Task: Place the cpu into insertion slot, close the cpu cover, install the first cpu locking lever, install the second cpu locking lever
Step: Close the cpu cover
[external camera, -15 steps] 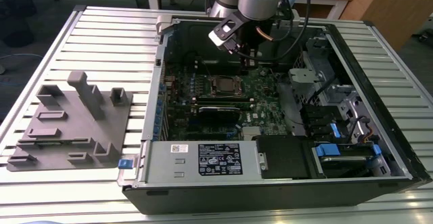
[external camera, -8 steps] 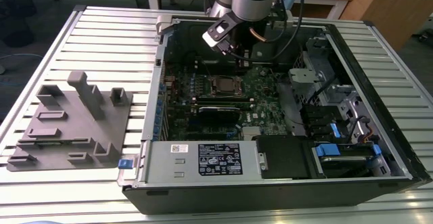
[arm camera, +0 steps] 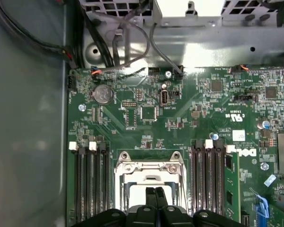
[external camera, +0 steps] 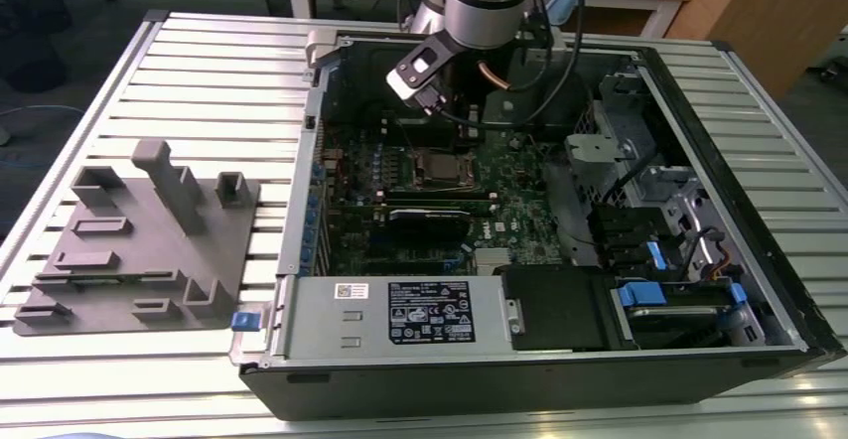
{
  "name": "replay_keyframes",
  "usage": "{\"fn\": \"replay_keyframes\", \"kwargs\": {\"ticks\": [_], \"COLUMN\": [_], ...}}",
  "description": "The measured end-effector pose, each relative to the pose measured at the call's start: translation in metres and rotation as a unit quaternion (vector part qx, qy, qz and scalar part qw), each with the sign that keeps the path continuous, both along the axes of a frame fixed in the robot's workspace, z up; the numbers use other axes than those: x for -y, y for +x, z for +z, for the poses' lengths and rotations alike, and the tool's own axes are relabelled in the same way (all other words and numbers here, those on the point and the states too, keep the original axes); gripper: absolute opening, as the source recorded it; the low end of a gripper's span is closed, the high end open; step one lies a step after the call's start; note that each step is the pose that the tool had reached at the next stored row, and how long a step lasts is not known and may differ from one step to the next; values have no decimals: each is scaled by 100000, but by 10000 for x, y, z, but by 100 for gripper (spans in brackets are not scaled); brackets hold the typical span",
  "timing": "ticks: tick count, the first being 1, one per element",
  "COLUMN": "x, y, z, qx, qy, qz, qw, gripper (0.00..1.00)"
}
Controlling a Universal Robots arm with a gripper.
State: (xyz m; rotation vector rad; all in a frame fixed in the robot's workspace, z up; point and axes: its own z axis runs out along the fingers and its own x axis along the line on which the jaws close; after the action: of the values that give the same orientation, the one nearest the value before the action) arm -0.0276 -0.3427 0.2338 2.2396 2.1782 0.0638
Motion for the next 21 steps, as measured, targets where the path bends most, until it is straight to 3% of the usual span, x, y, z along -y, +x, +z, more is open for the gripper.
{"fn": "replay_keyframes", "kwargs": {"ticks": [6, 21], "x": [4, 4], "y": [-38, -39], "z": [-51, -59], "qx": [-2, -1], "qy": [-123, -131], "qz": [2, 94], "qw": [100000, 100000], "gripper": [11, 11]}}
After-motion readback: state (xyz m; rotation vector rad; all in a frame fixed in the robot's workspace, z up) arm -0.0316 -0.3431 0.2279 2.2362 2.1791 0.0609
